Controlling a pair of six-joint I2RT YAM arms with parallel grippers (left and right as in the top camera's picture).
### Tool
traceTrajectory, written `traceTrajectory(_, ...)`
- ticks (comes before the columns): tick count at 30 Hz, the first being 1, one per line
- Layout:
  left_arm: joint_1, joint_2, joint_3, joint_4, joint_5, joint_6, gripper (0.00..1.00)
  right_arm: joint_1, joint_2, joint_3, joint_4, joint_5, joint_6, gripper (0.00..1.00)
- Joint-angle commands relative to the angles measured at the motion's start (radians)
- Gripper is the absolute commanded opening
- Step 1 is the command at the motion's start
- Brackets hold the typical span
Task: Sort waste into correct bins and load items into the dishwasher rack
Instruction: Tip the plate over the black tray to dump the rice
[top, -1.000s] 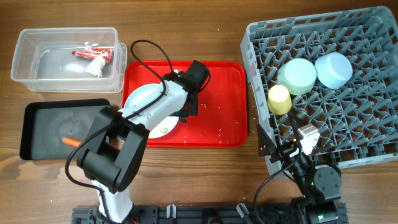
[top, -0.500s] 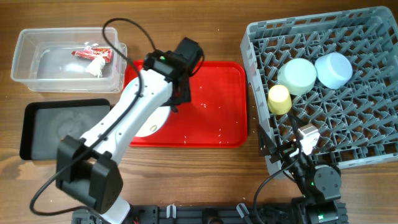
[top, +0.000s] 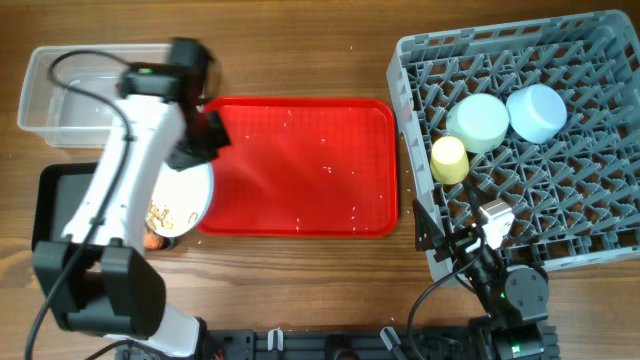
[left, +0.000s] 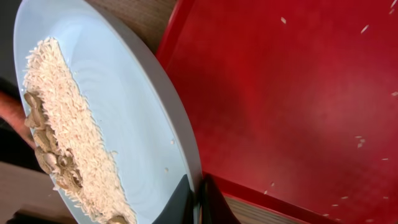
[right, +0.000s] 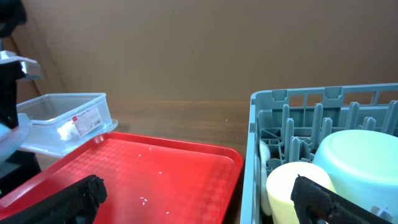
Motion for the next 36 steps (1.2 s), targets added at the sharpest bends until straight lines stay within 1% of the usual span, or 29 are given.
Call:
traceTrajectory(1,0.148,-0.039,0.017,0.013,0.261,0.159,0.04,-0.002,-0.012,-0.001,0.004,0.012,0.011,1.00)
traceTrajectory(5,0.297,-0.081,0.017,0.011,0.431,0.279,0.04,-0.002,-0.012,-0.001,0.004,0.012,0.011,1.00)
traceTrajectory(8,0.393,-0.119,0.016,-0.003,0.530,0.362,0.04,-0.002,-0.011,-0.001,0.004,0.012,0.011,1.00)
traceTrajectory(12,0.549,-0.164,-0.011,-0.043,0.706,0.524,0.04,-0.002,-0.010,-0.001,0.004,0.012,0.011,1.00)
traceTrajectory(17,0.754,-0.185,-0.104,-0.091,0.927,0.717,0.04,-0.002,-0.010,-0.001,0.003,0.012,0.011,1.00)
traceTrajectory(19,0.825,-0.185,-0.124,-0.139,1.010,0.831,0.04,-0.002,-0.010,-0.001,0.003,0.012,0.011,1.00)
traceTrajectory(25,1.002,-0.186,-0.134,-0.267,1.164,1.074,0.04,-0.002,-0.010,-0.001,0.003,0.012,0.012,1.00)
traceTrajectory(26,1.040,-0.187,-0.134,-0.305,1.196,1.141,0.04,-0.002,-0.010,-0.001,0.003,0.012,0.011,1.00)
traceTrajectory(28,1.071,-0.187,-0.134,-0.352,1.221,1.229,0.04,-0.002,-0.010,-0.001,0.003,0.012,0.011,1.00)
traceTrajectory(36,1.054,-0.187,-0.163,-0.350,1.202,1.241,0.04,-0.002,-0.010,-0.001,0.003,0.012,0.011,1.00)
